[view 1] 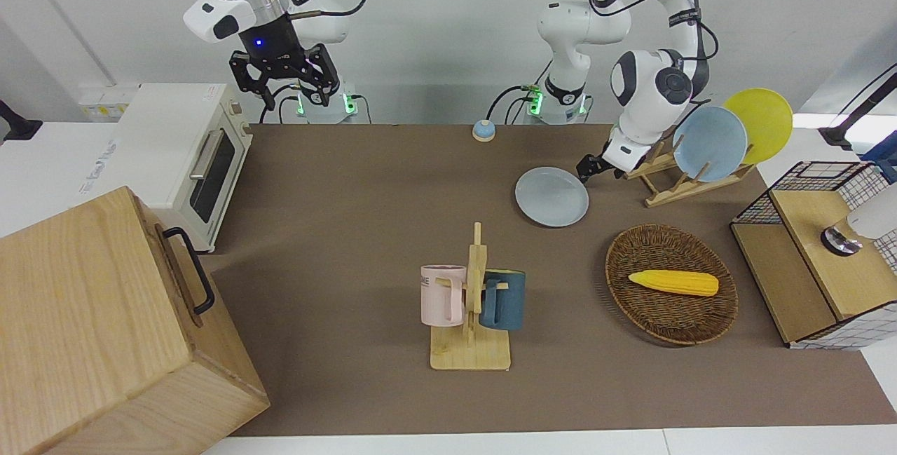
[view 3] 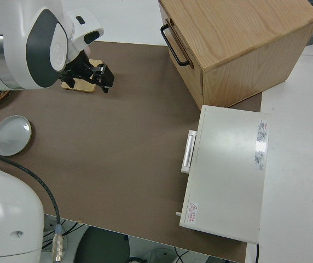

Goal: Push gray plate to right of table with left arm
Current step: 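Move the left gripper down to the near edge of the gray plate, then lower the left gripper against the gray plate's rim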

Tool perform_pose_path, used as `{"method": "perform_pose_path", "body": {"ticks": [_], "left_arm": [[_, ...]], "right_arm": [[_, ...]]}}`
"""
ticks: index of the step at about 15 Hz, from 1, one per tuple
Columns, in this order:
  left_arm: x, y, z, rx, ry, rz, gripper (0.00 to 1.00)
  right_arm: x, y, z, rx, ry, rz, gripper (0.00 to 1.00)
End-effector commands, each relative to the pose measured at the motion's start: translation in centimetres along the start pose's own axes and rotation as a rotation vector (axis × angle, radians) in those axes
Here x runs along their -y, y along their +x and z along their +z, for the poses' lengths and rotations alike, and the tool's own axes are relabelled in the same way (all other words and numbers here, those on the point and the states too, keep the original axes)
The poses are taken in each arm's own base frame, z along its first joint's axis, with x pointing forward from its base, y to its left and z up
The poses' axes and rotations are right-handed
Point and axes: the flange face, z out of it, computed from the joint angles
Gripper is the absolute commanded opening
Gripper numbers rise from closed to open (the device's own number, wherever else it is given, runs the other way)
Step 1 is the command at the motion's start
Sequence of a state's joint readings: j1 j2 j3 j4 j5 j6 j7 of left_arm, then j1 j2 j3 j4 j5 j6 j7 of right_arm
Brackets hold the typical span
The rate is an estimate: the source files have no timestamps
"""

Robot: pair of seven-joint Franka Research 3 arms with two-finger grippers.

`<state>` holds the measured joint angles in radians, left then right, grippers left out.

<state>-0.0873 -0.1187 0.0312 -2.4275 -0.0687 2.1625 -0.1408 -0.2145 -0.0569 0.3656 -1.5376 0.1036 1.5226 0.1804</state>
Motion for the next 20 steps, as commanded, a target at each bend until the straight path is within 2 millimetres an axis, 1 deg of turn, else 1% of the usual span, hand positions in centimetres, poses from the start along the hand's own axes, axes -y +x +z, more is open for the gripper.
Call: {"method": "perform_pose_path", "body": {"ticks": [1,4,7,10,13,16,17,20], "left_arm": [[-0.2,-1.4,2.3,-0.023,-0.025,-0.016,0.99],[-0.2,-1.5,2.7,-0.026,-0.035,-0.028,0.98],[-0.8,-1.8,3.2,-0.024,-0.050,-0.031,0.88],[-1.6,-1.9,3.4,-0.028,-0.052,-0.036,0.82],[-2.2,-1.8,4.1,-0.028,-0.048,-0.028,0.81],[-2.2,-1.7,4.6,-0.019,-0.045,-0.029,0.80],[-2.2,-1.6,4.7,-0.021,-0.045,-0.031,0.75],[-2.1,-1.6,4.9,-0.015,-0.043,-0.031,0.48]], "right_arm": [[0.0,0.1,-0.3,0.000,0.018,0.004,0.994],[0.1,0.1,-0.3,0.000,0.018,0.003,0.994],[0.0,0.1,-0.3,0.000,0.018,0.004,0.996],[0.1,0.1,-0.3,0.000,0.018,0.003,0.996],[0.0,0.1,-0.3,0.000,0.018,0.004,0.996],[0.1,0.1,-0.3,0.000,0.018,0.003,0.996],[0.0,0.1,-0.3,0.000,0.018,0.004,0.996],[0.1,0.1,-0.3,0.000,0.018,0.003,0.996]]}}
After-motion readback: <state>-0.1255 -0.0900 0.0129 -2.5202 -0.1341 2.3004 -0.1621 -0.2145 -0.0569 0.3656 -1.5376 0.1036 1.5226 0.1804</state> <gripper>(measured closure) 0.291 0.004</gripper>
